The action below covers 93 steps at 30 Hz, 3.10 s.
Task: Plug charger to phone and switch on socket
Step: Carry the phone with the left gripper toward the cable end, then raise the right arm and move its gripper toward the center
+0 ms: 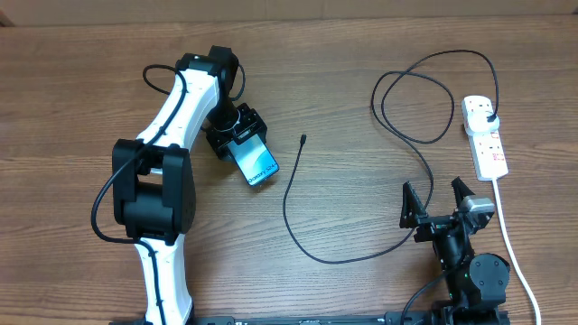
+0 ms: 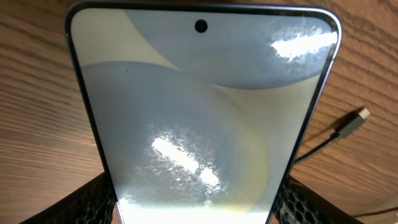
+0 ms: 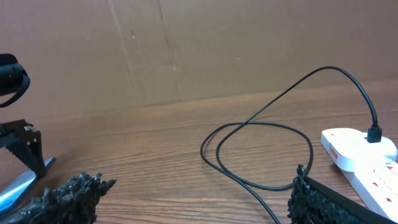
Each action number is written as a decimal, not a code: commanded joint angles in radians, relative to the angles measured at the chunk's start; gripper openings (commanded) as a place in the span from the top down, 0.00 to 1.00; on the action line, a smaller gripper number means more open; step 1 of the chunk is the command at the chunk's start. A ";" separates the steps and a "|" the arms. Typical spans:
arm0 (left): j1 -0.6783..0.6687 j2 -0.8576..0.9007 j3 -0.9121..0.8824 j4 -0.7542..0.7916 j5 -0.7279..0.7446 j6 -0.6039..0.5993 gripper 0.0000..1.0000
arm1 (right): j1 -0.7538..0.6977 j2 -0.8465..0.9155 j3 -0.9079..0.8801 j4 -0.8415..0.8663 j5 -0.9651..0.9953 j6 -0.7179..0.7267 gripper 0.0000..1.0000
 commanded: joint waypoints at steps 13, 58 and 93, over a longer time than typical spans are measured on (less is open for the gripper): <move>-0.005 -0.002 0.028 -0.024 0.242 -0.112 0.50 | 0.006 -0.012 -0.010 0.007 0.006 0.000 0.00; 0.062 -0.002 0.028 0.016 -0.024 -0.312 0.45 | 0.006 0.573 0.521 -0.353 -0.459 0.292 0.00; 0.105 -0.002 0.029 -0.003 0.304 -0.227 0.44 | 0.006 1.009 0.716 -0.526 -0.578 0.213 0.00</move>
